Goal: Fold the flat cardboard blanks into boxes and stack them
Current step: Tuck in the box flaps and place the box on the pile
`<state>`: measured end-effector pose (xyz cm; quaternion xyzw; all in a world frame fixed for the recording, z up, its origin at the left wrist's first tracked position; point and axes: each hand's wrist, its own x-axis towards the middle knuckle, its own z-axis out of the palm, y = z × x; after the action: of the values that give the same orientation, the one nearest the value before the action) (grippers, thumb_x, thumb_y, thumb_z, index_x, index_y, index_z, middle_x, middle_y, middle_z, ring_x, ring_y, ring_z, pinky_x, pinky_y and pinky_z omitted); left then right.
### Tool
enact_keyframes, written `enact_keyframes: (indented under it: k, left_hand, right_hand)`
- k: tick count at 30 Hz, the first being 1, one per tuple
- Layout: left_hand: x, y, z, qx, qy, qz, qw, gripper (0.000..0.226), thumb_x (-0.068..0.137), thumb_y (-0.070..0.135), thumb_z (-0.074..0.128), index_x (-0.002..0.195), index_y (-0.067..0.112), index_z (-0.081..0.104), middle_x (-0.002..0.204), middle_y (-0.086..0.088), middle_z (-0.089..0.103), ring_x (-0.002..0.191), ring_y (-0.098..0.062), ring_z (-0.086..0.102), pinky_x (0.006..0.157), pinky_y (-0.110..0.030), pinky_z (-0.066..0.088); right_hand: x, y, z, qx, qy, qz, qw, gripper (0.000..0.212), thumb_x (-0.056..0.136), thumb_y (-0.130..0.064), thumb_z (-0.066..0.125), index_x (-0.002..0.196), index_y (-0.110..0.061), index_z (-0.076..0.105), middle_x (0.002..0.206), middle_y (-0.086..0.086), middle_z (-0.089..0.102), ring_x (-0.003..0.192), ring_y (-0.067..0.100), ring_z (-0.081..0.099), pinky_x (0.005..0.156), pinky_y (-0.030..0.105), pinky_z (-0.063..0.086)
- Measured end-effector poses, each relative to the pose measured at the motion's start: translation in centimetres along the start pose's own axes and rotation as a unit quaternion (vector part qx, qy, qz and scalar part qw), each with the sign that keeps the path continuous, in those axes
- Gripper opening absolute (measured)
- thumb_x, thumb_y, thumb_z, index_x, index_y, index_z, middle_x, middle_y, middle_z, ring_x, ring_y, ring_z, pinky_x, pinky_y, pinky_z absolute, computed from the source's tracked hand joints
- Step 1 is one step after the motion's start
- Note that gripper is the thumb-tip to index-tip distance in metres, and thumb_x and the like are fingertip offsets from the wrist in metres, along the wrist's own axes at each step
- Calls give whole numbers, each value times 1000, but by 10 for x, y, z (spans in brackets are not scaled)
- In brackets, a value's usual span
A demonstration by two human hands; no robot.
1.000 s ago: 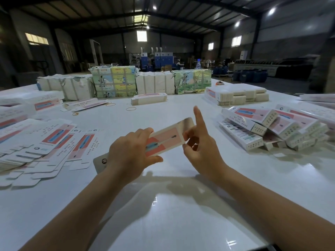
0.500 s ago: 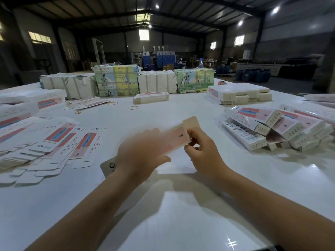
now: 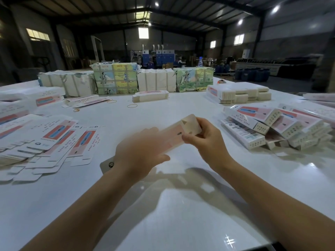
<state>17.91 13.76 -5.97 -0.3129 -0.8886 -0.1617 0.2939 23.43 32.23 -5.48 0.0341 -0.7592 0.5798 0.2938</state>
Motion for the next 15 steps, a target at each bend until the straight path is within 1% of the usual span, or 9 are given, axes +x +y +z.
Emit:
enact_keyframes:
  k: [2,3,5,7,9,10,11,13,15]
  left_hand:
    - [-1,2,2,26,2,1,1000,77,72,65,65,132,21,45,114,3,62,88,-18,61,65,-29,47]
    - [-1,5,4,40,6,2,999,76,72,66,64,130,20,47,112,1,62,87,-19,62,64,-30,48]
    - [-1,8,5,56,11,0,998,76,70,67,65,126,17,51,108,-1,64,83,-22,63,63,-31,50]
    - [-1,8,5,59,15,-3,998,75,70,66,66,124,16,52,105,-2,65,80,-21,63,61,-30,50]
    - [-1,4,4,61,21,0,998,73,70,64,66,124,16,53,103,-3,65,78,-21,63,59,-29,48]
    - [-1,2,3,58,26,2,998,73,70,62,68,123,14,53,102,-4,66,77,-21,63,58,-29,49]
    - [-1,1,3,53,31,5,998,73,70,60,70,123,13,54,101,-5,66,76,-23,64,58,-31,50]
    - [-1,-1,1,47,35,14,998,74,68,55,75,123,10,56,99,-8,67,75,-25,64,57,-33,52]
    - [-1,-2,1,47,36,26,998,75,66,52,78,122,7,57,96,-10,67,73,-27,64,55,-34,52]
  right_hand:
    - [-9,3,7,-156,45,-114,980,26,87,-6,62,112,-14,60,93,-6,67,82,12,63,76,12,49]
    - [-13,5,12,-219,60,-164,960,29,89,-4,58,117,-8,60,95,-2,68,81,13,64,75,5,43]
    - [-18,8,20,-295,68,-199,932,33,91,0,53,124,0,56,99,12,69,79,24,64,74,5,35]
    - [-19,7,23,-302,55,-192,932,34,93,-3,51,127,-1,54,102,14,68,79,25,61,72,4,33]
    - [-19,2,22,-238,40,-142,960,33,97,-10,48,129,-8,55,105,5,67,82,17,60,73,2,37]
    - [-18,0,21,-174,37,-100,979,32,98,-14,47,128,-11,58,107,-1,67,86,13,61,78,4,41]
    - [-15,-3,19,-94,37,-56,993,30,97,-14,49,125,-12,62,109,-4,68,92,12,64,85,11,46]
    - [-10,-8,15,52,36,19,998,25,93,-10,57,114,-13,68,106,-4,71,99,12,66,91,24,51]
    - [-7,-10,11,136,22,64,988,23,87,-5,63,105,-16,72,101,-2,74,100,15,67,92,27,51]
